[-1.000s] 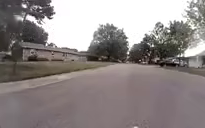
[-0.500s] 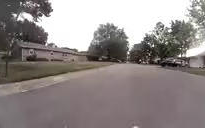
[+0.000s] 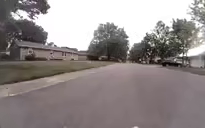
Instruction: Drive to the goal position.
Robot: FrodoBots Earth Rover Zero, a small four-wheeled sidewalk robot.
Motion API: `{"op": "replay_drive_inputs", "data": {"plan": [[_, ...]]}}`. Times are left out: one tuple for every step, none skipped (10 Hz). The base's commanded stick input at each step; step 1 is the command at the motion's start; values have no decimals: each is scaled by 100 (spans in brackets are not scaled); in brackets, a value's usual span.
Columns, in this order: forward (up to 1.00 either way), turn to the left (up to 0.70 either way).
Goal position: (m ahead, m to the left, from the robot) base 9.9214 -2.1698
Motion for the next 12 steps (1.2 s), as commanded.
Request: {"op": "replay_drive_inputs", "data": {"plan": [[70, 0], [70, 0], [70, 0], [70, 0], [70, 0], [70, 0], [70, 0], [70, 0], [70, 0], [70, 0], [70, 0], [70, -13]]}}
